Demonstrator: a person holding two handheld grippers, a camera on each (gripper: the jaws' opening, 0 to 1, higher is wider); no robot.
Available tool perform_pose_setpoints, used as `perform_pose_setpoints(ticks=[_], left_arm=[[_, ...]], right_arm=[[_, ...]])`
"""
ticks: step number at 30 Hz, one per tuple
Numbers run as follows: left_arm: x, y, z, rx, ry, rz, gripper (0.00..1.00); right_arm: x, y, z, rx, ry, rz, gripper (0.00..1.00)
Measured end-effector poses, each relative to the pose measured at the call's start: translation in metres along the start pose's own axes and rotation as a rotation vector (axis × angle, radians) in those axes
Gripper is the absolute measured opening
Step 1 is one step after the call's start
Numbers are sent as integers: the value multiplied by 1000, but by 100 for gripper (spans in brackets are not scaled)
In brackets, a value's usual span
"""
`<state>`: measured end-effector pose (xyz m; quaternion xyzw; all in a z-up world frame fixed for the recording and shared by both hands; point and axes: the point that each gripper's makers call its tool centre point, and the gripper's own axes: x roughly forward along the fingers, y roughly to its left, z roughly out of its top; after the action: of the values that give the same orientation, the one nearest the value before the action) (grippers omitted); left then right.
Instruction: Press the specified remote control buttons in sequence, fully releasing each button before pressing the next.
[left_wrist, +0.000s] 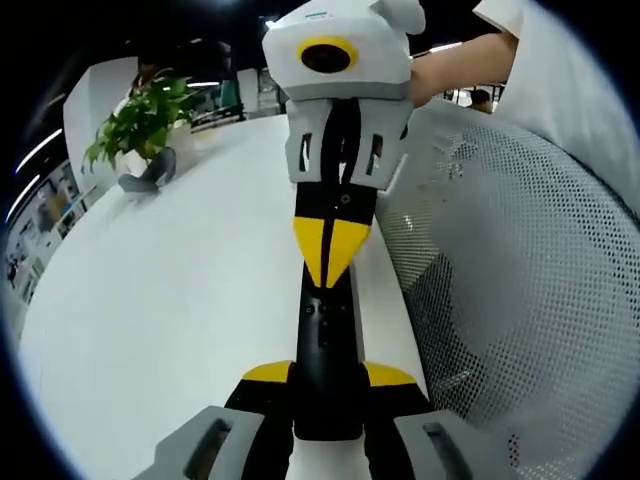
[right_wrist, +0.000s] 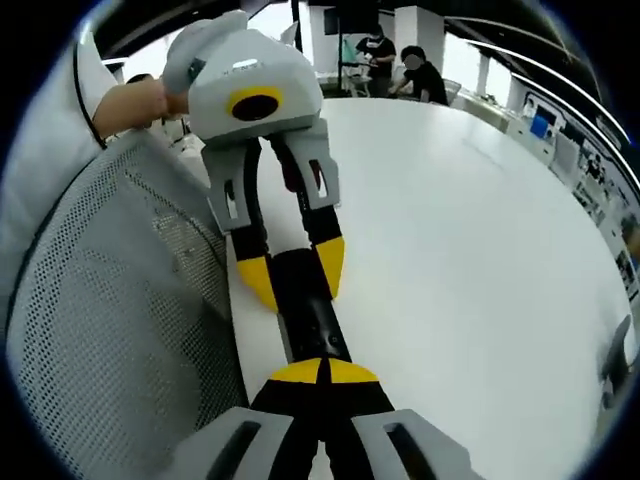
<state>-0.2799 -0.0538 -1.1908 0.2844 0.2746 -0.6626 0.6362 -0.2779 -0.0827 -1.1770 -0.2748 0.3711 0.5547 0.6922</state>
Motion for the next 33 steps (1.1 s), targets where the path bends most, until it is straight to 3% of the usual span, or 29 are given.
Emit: perform_pose_setpoints(ticks=[4,9,16,19,23,25,28,33], left_arm=[[0,0,0,-1,-1,-1,24],[0,0,0,-4,-1,1,24],[0,0,0,-8,16,7,24],[0,0,0,-11,20,8,24],[0,0,0,-14,25,10,24],[1,0,0,-15,28,11,24],[1,0,0,-15,33,10,24],[1,0,0,-17,36,11,24]], right_arm=[[3,-1,-5,-76,87,12,0],[6,-2,-4,-57,123,5,0],[6,-3,-4,-47,98,-131,0],[5,-4,-3,3,78,-154,0],[4,-3,-2,20,68,-156,0],[6,11,3,64,35,-97,0],[6,13,1,8,61,-119,0],[8,15,1,13,67,-105,0]])
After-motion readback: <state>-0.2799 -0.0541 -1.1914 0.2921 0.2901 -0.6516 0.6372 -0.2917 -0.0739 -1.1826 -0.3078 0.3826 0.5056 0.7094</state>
